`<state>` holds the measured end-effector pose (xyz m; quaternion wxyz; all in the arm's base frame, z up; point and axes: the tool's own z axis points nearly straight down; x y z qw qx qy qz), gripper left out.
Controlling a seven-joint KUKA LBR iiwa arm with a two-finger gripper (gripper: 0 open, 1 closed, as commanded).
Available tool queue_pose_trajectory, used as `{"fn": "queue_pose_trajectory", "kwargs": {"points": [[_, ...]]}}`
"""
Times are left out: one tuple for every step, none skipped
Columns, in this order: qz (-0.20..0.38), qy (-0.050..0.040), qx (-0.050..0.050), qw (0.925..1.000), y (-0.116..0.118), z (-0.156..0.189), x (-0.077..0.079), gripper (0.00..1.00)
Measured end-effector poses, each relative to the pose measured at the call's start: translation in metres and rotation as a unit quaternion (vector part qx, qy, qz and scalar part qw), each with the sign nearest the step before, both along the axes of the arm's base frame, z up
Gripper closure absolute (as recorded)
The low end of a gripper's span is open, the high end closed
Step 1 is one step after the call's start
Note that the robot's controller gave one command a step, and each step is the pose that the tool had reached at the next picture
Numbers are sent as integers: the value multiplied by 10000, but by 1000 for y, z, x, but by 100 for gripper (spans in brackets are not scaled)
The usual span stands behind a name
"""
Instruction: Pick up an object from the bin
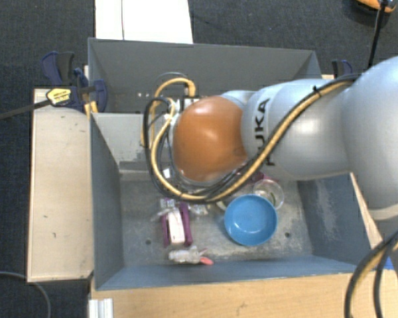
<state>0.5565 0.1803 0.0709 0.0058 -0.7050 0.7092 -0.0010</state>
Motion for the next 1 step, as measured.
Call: {"fn": "queue_pose_trajectory", "kwargs": {"points": [[-5, 1, -1, 10000, 0, 0, 0, 100]]}}
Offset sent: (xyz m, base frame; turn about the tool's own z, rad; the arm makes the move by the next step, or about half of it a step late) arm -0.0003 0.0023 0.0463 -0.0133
